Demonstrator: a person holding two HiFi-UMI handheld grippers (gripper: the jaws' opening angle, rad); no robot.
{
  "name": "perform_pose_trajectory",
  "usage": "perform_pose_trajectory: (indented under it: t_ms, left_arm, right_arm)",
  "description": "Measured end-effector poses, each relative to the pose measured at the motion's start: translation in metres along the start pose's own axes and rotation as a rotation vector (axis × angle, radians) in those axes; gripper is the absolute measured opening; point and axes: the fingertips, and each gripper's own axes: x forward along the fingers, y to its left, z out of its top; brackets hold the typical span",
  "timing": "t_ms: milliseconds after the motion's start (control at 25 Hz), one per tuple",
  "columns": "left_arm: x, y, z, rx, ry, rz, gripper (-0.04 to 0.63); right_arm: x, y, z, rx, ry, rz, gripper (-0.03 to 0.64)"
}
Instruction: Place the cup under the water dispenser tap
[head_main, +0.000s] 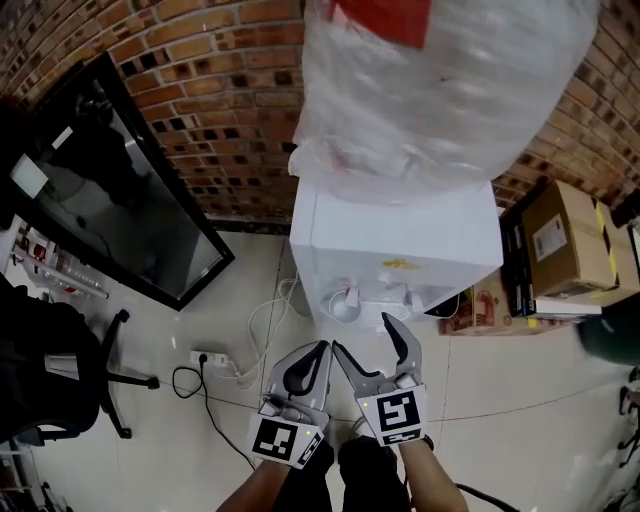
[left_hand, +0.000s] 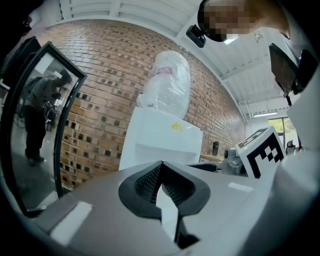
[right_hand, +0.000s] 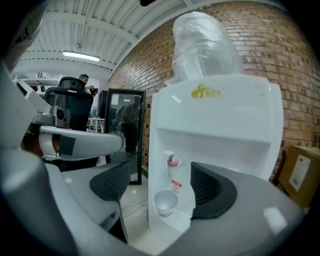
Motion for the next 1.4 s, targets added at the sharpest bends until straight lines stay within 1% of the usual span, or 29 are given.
perform_pose_trajectory:
  t_ms: [160, 280, 440, 600, 720, 880, 1040, 1200, 1400]
  left_arm:
    - [-0.004, -0.014, 0.045, 0.002, -0.012, -0.014, -0.008]
    - [-0.006, -0.024, 0.076, 0.003, -0.013, -0.021, -0.008]
    - [-0.010, -0.043, 0.123, 0.010, -0.023, -0.050, -0.008]
    - [-0.014, -0.060, 0.162, 0.012, -0.040, -0.083, -0.008]
    - [-0.019, -0.070, 0.190, 0.015, -0.050, -0.103, -0.008]
    - [-0.032, -0.081, 0.210, 0.015, -0.053, -0.131, -0.008]
    - [-0.043, -0.093, 0.231, 0.006, -0.050, -0.173, -0.008]
    - [-0.062, -0.108, 0.247, 0.007, -0.066, -0.216, -0.008]
    - [-0.081, -0.126, 0.259, 0.008, -0.086, -0.241, -0.008]
  right_arm:
    - [-0.028, -0.002, 0.053, -0.004, -0.033, -0.027, 0.352]
    - [-0.048, -0.005, 0.092, -0.015, -0.055, -0.051, 0.303]
    - [-0.069, -0.006, 0.138, -0.022, -0.076, -0.067, 0.259]
    - [-0.093, -0.009, 0.179, -0.019, -0.099, -0.091, 0.211]
    - [-0.111, -0.005, 0.205, -0.009, -0.112, -0.096, 0.196]
    - [-0.135, 0.006, 0.233, -0.002, -0.117, -0.105, 0.172]
    - [-0.155, 0.018, 0.260, 0.004, -0.157, -0.112, 0.136]
    - [-0.176, 0.034, 0.276, -0.018, -0.172, -0.122, 0.109]
    - [-0.200, 0.045, 0.290, -0.068, -0.180, -0.130, 0.080]
